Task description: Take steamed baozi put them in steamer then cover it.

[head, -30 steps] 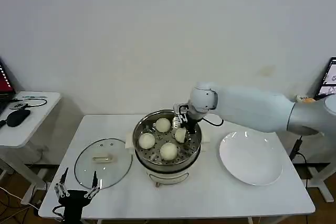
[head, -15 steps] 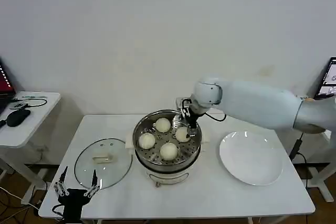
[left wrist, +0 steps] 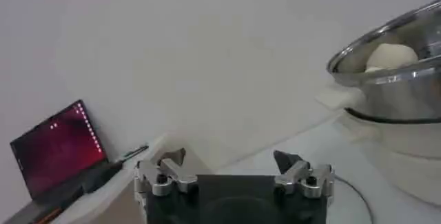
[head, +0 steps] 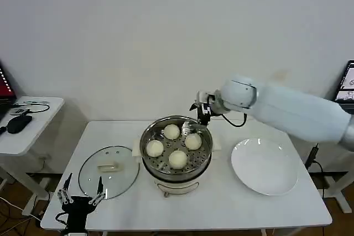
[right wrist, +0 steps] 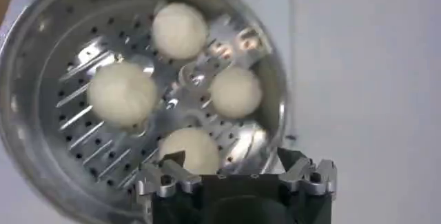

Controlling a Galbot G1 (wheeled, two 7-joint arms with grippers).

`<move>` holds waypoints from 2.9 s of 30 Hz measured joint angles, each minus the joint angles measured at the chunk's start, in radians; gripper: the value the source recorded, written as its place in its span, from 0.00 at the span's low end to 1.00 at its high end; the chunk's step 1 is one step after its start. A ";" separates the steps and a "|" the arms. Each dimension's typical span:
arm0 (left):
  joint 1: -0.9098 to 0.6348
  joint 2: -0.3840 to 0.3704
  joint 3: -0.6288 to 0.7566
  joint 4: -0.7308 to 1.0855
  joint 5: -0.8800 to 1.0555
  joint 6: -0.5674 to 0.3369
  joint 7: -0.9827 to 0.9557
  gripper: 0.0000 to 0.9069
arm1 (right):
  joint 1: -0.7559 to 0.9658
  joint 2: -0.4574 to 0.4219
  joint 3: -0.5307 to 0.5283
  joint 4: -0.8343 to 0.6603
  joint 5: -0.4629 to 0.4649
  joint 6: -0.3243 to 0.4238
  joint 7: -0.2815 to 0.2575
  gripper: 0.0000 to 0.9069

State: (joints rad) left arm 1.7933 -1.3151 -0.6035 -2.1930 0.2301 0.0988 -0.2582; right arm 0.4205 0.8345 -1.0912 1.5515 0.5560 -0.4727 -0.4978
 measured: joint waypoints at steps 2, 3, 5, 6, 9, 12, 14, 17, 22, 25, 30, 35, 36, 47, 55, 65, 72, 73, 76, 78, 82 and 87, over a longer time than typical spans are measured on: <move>-0.007 0.000 0.001 0.001 -0.007 0.006 0.010 1.00 | -0.052 -0.043 0.061 0.039 0.008 0.016 0.085 1.00; -0.011 0.001 0.002 0.003 -0.010 0.008 0.015 1.00 | -0.083 -0.065 0.098 0.057 0.012 0.024 0.124 1.00; -0.019 0.001 0.004 0.007 -0.015 0.010 0.024 1.00 | -0.157 -0.106 0.182 0.094 0.016 0.041 0.200 1.00; -0.022 0.002 0.006 0.009 -0.017 0.011 0.028 1.00 | -0.196 -0.125 0.228 0.109 0.018 0.049 0.231 1.00; -0.033 0.008 0.007 0.015 -0.019 0.012 0.042 1.00 | -0.340 -0.168 0.396 0.143 0.020 0.084 0.319 1.00; -0.047 0.017 0.001 0.027 -0.009 0.009 0.063 1.00 | -0.504 -0.196 0.583 0.173 0.011 0.130 0.375 1.00; -0.057 0.023 -0.005 0.038 0.012 0.002 0.078 1.00 | -0.630 -0.202 0.720 0.192 -0.004 0.164 0.395 1.00; -0.074 0.036 -0.014 0.064 0.058 -0.012 0.102 1.00 | -0.824 -0.187 0.919 0.217 -0.045 0.216 0.401 1.00; -0.103 0.060 -0.028 0.120 0.172 -0.030 0.132 1.00 | -1.150 -0.095 1.256 0.256 -0.106 0.322 0.369 1.00; -0.119 0.073 -0.034 0.155 0.266 -0.039 0.147 1.00 | -1.330 -0.018 1.452 0.275 -0.139 0.383 0.345 1.00; -0.155 0.095 -0.028 0.216 0.449 -0.056 0.161 1.00 | -1.584 0.125 1.726 0.304 -0.197 0.475 0.311 1.00; -0.201 0.123 -0.014 0.289 0.630 -0.071 0.168 1.00 | -1.770 0.255 1.890 0.330 -0.248 0.533 0.299 1.00; -0.210 0.128 -0.011 0.303 0.659 -0.073 0.170 1.00 | -1.792 0.275 1.912 0.335 -0.256 0.540 0.299 1.00; -0.321 0.157 0.036 0.456 0.892 -0.088 0.174 1.00 | -1.956 0.441 2.035 0.374 -0.339 0.598 0.295 1.00; -0.413 0.165 0.059 0.561 0.960 -0.090 0.169 1.00 | -2.024 0.504 2.071 0.400 -0.369 0.617 0.286 1.00; -0.507 0.150 0.089 0.652 1.000 -0.086 0.174 1.00 | -2.056 0.542 2.090 0.404 -0.400 0.635 0.274 1.00; -0.563 0.138 0.105 0.706 1.011 -0.080 0.166 1.00 | -2.074 0.555 2.101 0.395 -0.416 0.648 0.269 1.00; -0.570 0.137 0.107 0.714 1.012 -0.080 0.163 1.00 | -2.075 0.556 2.101 0.394 -0.418 0.649 0.269 1.00; -0.593 0.130 0.112 0.738 1.013 -0.079 0.153 0.86 | -2.076 0.562 2.102 0.390 -0.425 0.654 0.268 1.00; -0.607 0.126 0.114 0.755 1.013 -0.080 0.146 0.00 | -2.077 0.565 2.102 0.388 -0.430 0.657 0.267 1.00; -0.620 0.123 0.117 0.780 1.012 -0.082 0.136 0.00 | -2.077 0.568 2.103 0.384 -0.433 0.659 0.266 1.00; -0.625 0.118 0.121 0.798 1.013 -0.086 0.126 0.00 | -2.076 0.570 2.103 0.380 -0.434 0.661 0.266 1.00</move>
State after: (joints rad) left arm 1.1685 -1.1972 -0.4820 -1.3955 1.2435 0.0126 -0.1320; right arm -1.6552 1.4046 1.0119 1.9316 0.1223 0.1879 -0.2316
